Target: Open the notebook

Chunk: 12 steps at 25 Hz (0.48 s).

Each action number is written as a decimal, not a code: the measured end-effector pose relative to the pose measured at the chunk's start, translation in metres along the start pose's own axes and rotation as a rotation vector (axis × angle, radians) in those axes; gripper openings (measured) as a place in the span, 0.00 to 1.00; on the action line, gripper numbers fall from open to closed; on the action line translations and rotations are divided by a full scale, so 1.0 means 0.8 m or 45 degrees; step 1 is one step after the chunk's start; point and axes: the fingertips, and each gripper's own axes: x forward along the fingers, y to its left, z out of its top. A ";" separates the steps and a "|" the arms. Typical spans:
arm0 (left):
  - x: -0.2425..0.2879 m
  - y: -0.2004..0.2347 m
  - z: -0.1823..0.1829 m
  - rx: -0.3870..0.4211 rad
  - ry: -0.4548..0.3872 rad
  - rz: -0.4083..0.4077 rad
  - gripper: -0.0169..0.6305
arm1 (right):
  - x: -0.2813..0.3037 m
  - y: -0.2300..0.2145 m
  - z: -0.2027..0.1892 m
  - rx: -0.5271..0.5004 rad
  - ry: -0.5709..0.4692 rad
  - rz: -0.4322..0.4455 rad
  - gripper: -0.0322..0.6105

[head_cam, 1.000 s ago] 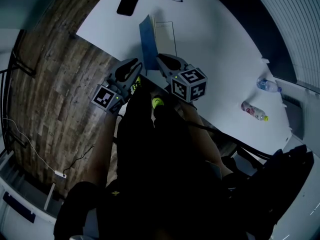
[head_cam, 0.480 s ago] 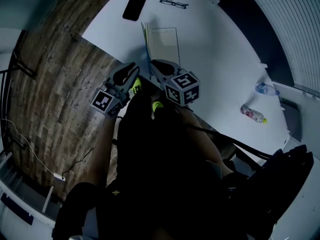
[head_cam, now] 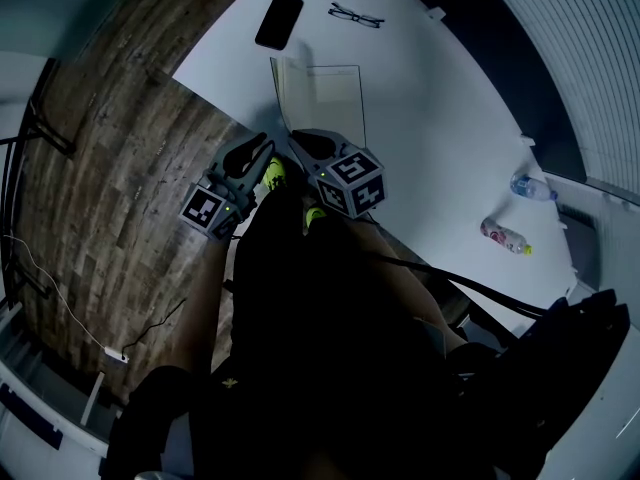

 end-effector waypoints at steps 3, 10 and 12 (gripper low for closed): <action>-0.003 0.004 0.002 -0.002 0.000 0.007 0.13 | 0.009 0.007 -0.001 0.018 0.015 0.034 0.10; -0.010 0.011 0.000 -0.005 0.004 0.047 0.13 | 0.029 0.018 -0.007 -0.023 0.051 0.095 0.10; -0.014 0.012 -0.001 -0.006 0.003 0.062 0.13 | 0.034 0.021 -0.009 -0.026 0.060 0.116 0.10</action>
